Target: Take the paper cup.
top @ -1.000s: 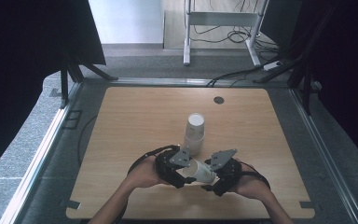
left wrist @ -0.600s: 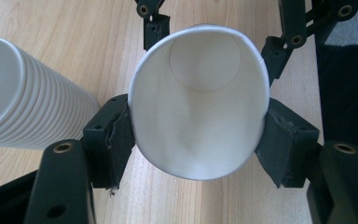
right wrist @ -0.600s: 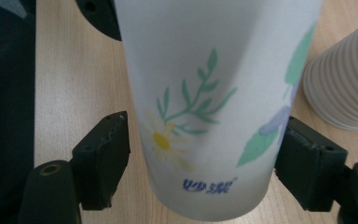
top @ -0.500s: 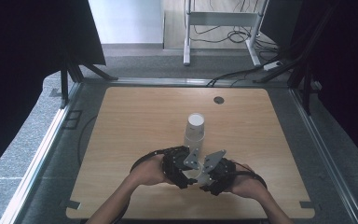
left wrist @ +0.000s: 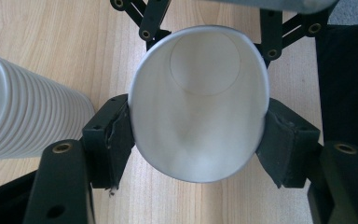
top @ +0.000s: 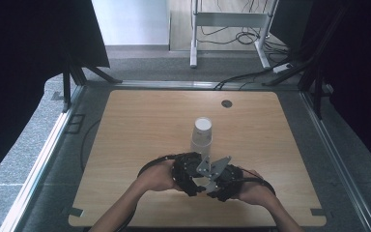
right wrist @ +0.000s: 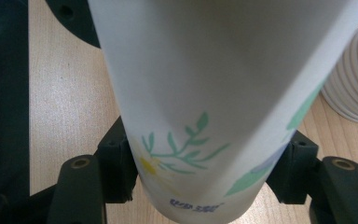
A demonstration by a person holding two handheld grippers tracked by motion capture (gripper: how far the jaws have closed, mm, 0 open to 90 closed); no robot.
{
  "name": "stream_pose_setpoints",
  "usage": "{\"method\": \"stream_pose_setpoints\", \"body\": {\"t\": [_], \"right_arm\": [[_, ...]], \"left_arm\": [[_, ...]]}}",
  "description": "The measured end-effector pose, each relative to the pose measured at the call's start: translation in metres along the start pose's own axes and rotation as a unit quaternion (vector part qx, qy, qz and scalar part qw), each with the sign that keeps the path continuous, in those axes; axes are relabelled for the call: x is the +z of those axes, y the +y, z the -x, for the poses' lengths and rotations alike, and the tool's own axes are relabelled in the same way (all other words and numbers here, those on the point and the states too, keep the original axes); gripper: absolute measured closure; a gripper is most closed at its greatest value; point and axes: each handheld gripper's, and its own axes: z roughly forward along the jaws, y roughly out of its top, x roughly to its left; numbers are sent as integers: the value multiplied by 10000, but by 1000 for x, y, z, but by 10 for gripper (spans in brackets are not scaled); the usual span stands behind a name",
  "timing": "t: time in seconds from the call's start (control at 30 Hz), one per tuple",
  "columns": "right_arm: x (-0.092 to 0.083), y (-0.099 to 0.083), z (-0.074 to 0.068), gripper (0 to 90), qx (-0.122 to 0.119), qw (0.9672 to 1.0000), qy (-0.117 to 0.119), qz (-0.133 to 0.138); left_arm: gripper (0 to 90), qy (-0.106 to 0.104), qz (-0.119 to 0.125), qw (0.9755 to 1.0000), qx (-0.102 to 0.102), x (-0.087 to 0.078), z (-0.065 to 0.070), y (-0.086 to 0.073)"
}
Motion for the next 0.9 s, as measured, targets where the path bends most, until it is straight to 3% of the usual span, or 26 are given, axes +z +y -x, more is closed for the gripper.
{"method": "stream_pose_setpoints", "body": {"t": [0.2, 0.4, 0.6, 0.67, 0.9], "right_arm": [[-3, -3, 1, 364, 120, 9996, 116, 245], [-12, -7, 2, 362, 336, 9961, 231, 781], [-14, -12, 4, 361, 492, 9891, 326, 1350], [-14, -13, 4, 361, 495, 9869, 313, 1505], [-9, -20, 3, 360, 510, 9780, 347, 1995]], "left_arm": [[276, -31, 206, 9997, -95, -3, -1, -2], [171, -123, 751, 9963, -391, -12, -5, -9], [159, -233, 1387, 9875, -712, -16, -7, -16], [160, -245, 1597, 9835, -818, -16, -7, -19], [202, -310, 1958, 9753, -975, -14, -10, -27]]}}
